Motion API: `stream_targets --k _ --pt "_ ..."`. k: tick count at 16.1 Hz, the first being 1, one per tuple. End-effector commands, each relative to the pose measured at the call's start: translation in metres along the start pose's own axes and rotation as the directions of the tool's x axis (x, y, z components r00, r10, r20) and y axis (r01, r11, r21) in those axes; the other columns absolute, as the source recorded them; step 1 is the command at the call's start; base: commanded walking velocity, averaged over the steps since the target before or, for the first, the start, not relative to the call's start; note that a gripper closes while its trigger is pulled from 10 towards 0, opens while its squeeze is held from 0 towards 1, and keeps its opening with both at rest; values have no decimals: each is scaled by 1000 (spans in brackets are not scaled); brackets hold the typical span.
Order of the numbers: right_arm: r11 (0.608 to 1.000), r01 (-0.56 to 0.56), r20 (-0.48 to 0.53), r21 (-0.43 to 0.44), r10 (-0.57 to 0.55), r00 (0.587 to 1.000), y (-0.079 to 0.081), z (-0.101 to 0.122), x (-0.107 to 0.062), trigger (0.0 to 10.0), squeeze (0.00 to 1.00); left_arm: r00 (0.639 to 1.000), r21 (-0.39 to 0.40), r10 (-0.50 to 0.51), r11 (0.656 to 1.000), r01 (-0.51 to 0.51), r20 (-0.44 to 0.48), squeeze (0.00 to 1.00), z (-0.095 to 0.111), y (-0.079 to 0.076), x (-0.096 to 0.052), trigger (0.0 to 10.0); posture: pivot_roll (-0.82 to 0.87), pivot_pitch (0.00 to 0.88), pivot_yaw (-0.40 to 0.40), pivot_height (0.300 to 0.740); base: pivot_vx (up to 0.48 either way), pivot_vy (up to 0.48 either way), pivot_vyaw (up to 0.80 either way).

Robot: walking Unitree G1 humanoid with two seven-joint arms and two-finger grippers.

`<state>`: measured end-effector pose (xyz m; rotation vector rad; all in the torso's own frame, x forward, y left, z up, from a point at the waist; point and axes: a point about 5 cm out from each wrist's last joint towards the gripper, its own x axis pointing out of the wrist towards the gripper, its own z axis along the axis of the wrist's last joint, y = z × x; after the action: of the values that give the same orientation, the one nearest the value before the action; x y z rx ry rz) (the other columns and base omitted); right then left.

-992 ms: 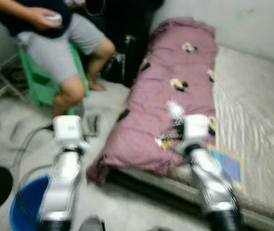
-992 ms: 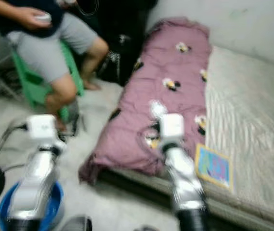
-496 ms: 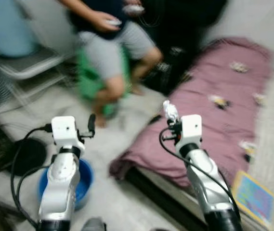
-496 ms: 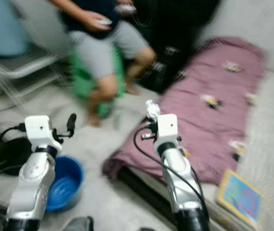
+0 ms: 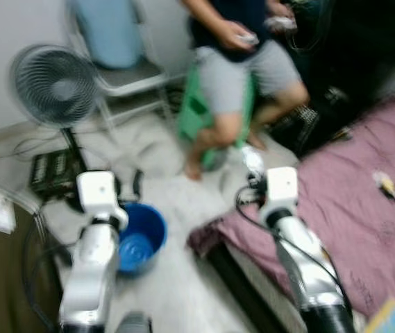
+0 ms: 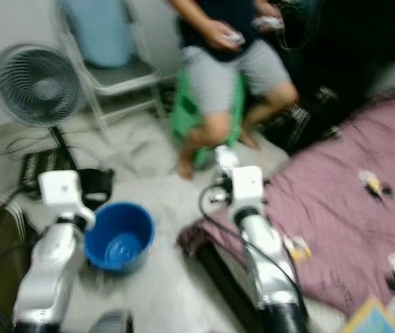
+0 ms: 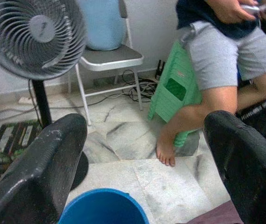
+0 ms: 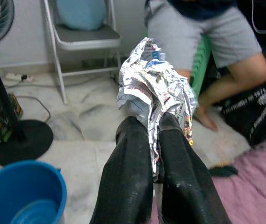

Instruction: Clean up the room

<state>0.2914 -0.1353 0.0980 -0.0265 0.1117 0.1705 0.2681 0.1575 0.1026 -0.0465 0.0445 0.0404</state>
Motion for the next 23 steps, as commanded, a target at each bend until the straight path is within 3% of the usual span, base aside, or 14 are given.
stream_targets --k 1,5,7,10,15,23 --pt "1000 -1 6 15 1 1000 2 0 1 10000 0 1000 8 9 1000 -9 15 0 3 2 -1 10000 23 25 -130 740 0 0 0" --pt "998 47 30 42 -48 998 3 0 4 10000 0 999 5 -45 999 45 10 0 4 -6 8 10000 -19 0 -56 740 0 0 0" --pt "993 106 41 46 -108 993 -6 0 -1 10000 0 995 21 -97 995 96 12 0 7 -13 18 10000 -48 0 -16 740 0 0 0" --pt "981 191 52 37 -193 980 -23 -2 -9 10000 0 992 49 -121 992 120 24 0 16 -13 29 10000 -76 0 32 740 0 0 0" --pt "986 167 30 6 -168 985 -20 -9 -19 10000 0 992 55 -121 991 122 -25 0 -1 -9 15 10000 -86 24 13 740 0 0 320" --pt "995 99 8 14 -99 995 -13 -8 -6 10000 0 998 27 -61 998 61 -18 0 -1 4 8 10000 -22 36 -74 740 0 0 800"
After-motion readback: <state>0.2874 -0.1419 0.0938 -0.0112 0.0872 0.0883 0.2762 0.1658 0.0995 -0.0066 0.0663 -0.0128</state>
